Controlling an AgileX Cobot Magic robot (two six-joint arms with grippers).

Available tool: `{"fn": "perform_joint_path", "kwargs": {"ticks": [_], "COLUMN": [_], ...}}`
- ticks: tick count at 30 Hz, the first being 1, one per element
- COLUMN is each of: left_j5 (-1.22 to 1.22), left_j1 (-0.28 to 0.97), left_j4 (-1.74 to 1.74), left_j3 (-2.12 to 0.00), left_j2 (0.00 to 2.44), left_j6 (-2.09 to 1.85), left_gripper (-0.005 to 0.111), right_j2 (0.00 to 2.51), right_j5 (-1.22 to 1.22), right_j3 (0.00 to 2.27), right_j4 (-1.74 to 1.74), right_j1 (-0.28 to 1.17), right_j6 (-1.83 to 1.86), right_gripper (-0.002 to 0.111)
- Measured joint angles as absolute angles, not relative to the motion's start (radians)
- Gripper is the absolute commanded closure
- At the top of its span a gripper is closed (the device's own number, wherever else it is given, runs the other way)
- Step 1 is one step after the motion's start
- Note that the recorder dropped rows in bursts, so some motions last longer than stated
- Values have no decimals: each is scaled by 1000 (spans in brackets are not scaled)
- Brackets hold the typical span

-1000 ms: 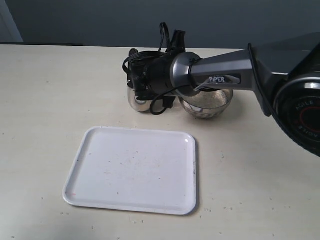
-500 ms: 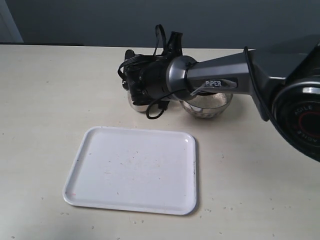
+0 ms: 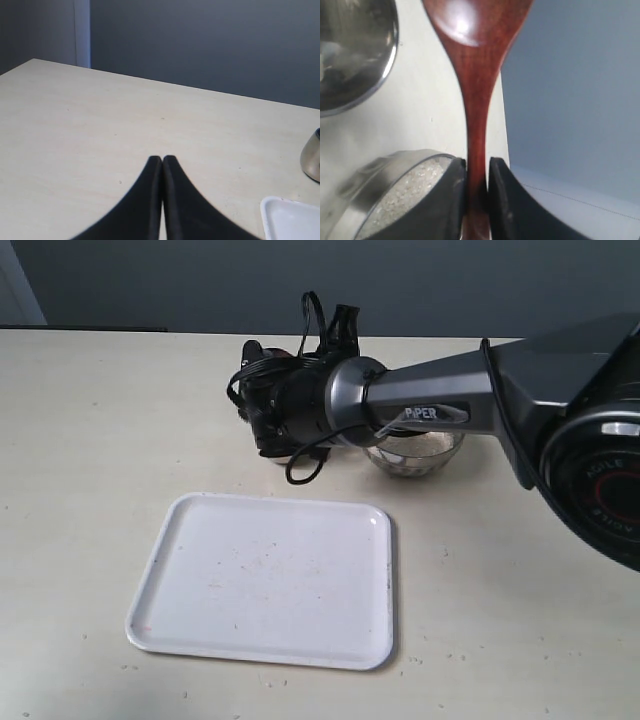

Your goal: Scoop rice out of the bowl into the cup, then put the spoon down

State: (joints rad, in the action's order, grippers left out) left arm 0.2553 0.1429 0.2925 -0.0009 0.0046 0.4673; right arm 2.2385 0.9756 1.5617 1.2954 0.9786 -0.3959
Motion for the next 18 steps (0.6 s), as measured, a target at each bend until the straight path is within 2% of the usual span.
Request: {"fn": "perform_joint_path", "kwargs": {"ticks": [18], "left_j5": [255], "left_j1": [143], "left_j4": [292], "left_j3": [-1], "left_j2": [5], "left_j6": [467], "left_gripper": [106], "right_j2": [2239], "right_j5": [969], "right_j3": [1526], "right_j4": [1366], "right_j1": [955], "right_j6": [-448], "right_gripper": [109]}}
